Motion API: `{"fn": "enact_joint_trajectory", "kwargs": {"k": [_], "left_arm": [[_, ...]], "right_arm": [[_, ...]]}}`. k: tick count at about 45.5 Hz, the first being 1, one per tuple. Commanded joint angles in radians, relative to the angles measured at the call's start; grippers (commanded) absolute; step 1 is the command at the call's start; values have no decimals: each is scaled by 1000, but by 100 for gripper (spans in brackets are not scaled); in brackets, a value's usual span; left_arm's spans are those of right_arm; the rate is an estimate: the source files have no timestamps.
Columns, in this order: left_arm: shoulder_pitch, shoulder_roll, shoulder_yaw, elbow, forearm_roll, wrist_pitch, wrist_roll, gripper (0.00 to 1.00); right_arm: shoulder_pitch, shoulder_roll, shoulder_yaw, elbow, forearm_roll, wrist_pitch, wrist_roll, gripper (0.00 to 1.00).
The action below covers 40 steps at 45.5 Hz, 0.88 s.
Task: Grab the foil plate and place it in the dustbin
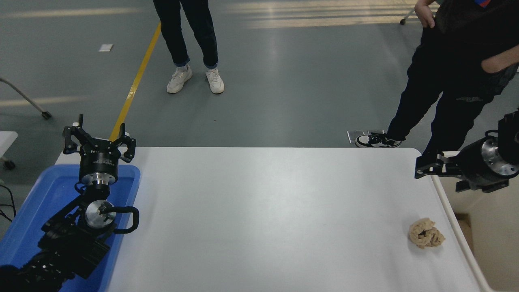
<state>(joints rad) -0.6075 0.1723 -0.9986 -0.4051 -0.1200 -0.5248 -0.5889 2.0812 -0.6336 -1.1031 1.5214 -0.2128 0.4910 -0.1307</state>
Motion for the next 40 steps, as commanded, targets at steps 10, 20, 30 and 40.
{"fn": "enact_joint_trajectory", "kwargs": {"k": [10,20,30,40], "left_arm": [[0,0,0,0,-3,0,-2,99],[0,0,0,0,-3,2,-2,99],[0,0,0,0,-3,2,-2,99],[0,0,-2,0,-3,2,-2,99]], "right_arm": [[220,322,-35,100,127,155,3,100],[249,436,-40,92,229,155,3,100],[255,459,-46,82,277,155,5,100],[254,457,-46,80,276,155,8,100]]}}
